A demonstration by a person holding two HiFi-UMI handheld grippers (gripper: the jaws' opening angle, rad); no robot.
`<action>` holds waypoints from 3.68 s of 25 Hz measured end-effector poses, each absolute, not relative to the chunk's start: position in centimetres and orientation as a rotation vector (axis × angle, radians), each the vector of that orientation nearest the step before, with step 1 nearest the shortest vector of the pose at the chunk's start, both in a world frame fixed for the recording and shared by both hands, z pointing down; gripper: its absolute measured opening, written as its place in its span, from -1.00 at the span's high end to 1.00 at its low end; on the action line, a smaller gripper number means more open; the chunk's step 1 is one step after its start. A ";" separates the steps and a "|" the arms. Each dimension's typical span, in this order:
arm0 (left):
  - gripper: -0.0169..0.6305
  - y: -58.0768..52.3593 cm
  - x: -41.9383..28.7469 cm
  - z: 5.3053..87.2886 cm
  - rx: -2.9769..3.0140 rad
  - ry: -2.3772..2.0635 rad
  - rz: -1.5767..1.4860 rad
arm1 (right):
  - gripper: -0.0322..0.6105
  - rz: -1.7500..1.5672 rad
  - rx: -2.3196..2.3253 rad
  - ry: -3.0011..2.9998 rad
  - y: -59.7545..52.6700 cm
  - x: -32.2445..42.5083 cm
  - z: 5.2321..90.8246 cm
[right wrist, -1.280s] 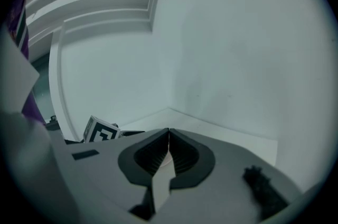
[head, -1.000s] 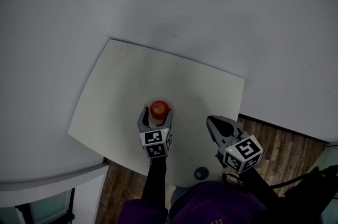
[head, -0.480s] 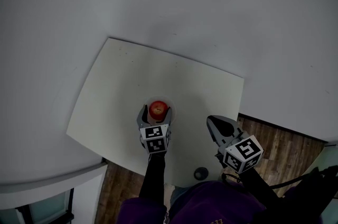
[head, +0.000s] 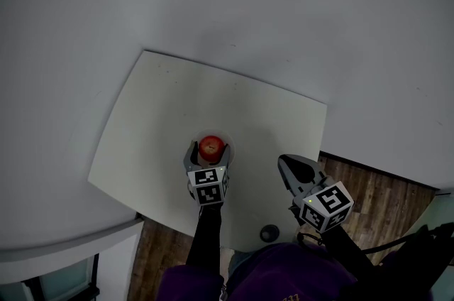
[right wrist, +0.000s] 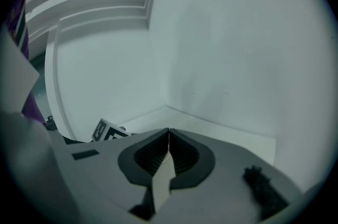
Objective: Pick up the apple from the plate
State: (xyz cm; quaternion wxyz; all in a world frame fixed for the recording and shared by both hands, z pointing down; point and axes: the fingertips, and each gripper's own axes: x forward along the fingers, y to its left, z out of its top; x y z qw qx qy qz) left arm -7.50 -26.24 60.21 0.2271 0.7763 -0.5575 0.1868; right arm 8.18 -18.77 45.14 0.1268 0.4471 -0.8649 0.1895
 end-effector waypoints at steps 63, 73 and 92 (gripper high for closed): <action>-0.24 -16.7 -6.5 57.0 2.206 -1.537 0.454 | 0.87 0.486 1.245 -2.601 -15.7 6.8 43.2; -0.24 -14.9 -7.2 57.1 2.172 -1.556 0.445 | 0.87 0.475 1.221 -2.613 -15.0 6.4 43.0; -0.24 -11.8 -8.2 59.1 2.103 -1.564 0.466 | 0.87 0.469 1.192 -2.624 -14.0 5.8 43.1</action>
